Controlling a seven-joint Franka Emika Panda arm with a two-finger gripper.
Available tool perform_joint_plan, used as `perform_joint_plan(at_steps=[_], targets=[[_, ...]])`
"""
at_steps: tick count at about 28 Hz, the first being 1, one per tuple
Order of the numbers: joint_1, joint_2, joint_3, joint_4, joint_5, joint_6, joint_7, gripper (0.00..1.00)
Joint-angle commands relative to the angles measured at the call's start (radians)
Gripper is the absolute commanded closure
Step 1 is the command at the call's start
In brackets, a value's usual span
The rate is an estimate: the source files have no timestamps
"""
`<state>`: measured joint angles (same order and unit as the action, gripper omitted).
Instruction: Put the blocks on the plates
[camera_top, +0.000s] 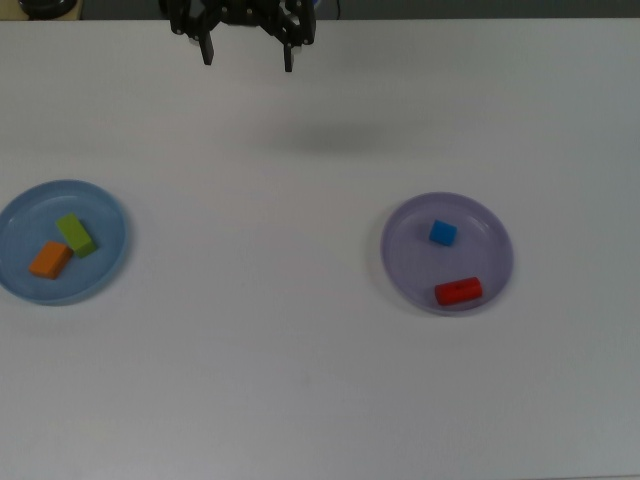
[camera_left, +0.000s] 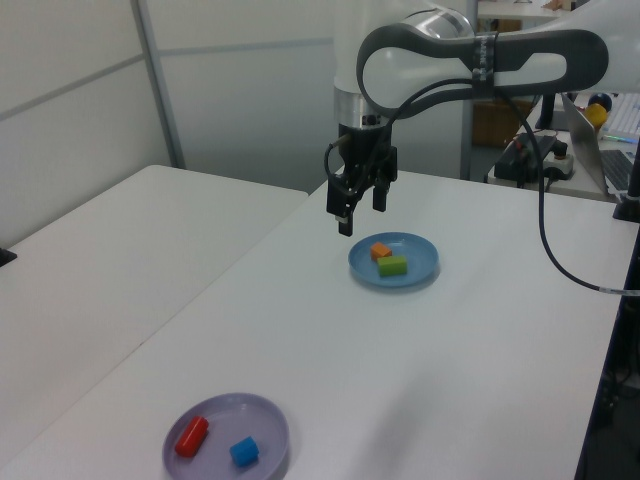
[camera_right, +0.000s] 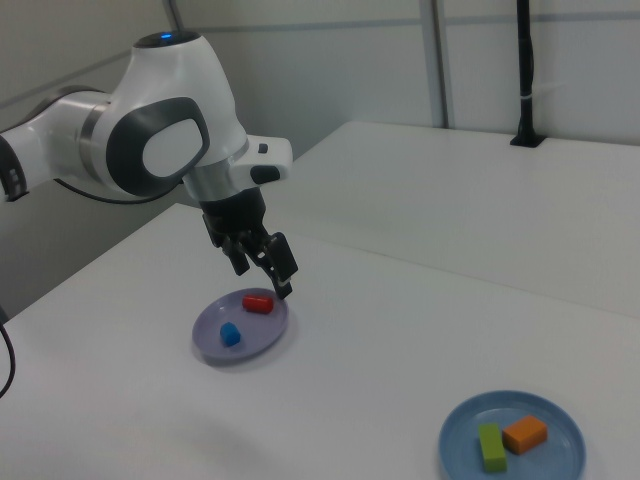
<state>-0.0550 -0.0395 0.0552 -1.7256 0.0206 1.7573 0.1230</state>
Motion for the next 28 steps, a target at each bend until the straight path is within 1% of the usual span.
perform_joint_plan(at_steps=[1, 4, 7, 14, 19, 22, 28], targets=[[-0.014, -0.002, 0.012, -0.008, 0.009, 0.001, -0.034, 0.00], [-0.016, -0.003, 0.011, -0.003, 0.002, -0.028, -0.121, 0.00], [-0.016, -0.003, 0.011, 0.001, 0.001, -0.051, -0.167, 0.00], [-0.014, -0.003, 0.012, 0.001, -0.022, -0.053, -0.172, 0.00], [-0.014, -0.002, 0.014, 0.000, -0.024, -0.055, -0.184, 0.00], [-0.014, -0.002, 0.014, 0.001, -0.024, -0.074, -0.235, 0.00], [-0.009, -0.002, 0.014, 0.001, -0.024, -0.073, -0.212, 0.00]])
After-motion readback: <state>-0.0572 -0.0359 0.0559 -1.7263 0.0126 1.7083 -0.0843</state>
